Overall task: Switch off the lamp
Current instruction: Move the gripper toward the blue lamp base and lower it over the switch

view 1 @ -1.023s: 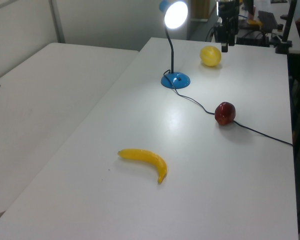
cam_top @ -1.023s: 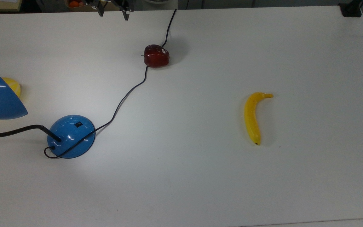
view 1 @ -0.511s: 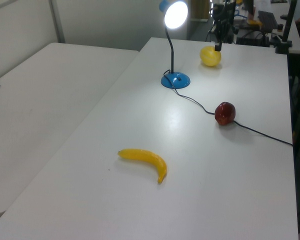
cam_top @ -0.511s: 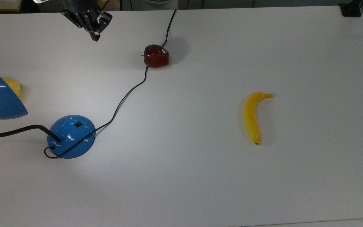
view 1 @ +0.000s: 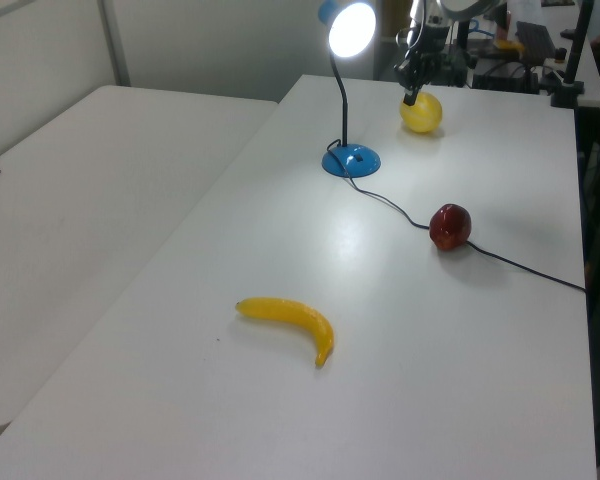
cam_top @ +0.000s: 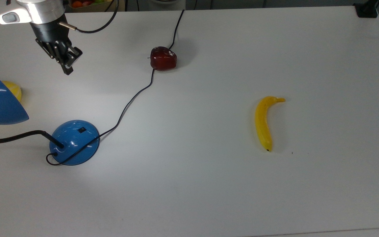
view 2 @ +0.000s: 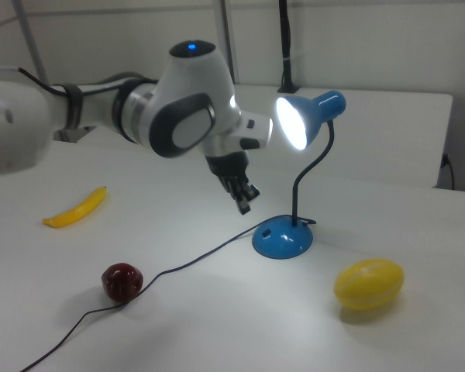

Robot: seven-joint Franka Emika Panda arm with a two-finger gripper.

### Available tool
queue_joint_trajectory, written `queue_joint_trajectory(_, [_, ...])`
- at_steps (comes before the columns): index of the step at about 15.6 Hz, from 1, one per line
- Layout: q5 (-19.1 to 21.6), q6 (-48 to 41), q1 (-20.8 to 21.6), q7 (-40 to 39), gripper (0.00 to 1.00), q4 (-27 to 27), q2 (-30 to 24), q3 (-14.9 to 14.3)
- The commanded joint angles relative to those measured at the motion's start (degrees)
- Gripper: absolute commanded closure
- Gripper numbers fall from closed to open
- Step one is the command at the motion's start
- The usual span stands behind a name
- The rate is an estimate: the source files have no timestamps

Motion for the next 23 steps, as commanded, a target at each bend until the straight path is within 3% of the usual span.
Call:
queue_joint_trajectory(1, [-0.6, 9.9, -0.5, 3.3, 1.0, 0.2, 4.6, -0.8])
queue_joint_trajectory(6, [-1.4, 18.2, 0.7, 9.3, 1.0, 0.3, 8.8, -1.2])
queue_joint_trajectory(10, [-4.8, 22.3, 2.1, 15.1, 1.0, 0.3, 11.5, -1.2])
queue_joint_trajectory(17, [-6.7, 22.8, 2.8, 16.0, 1.0, 0.6, 13.7, -1.2])
queue_joint_trajectory(23, [-9.2, 22.8, 3.9, 19.4, 1.0, 4.0, 16.9, -1.2])
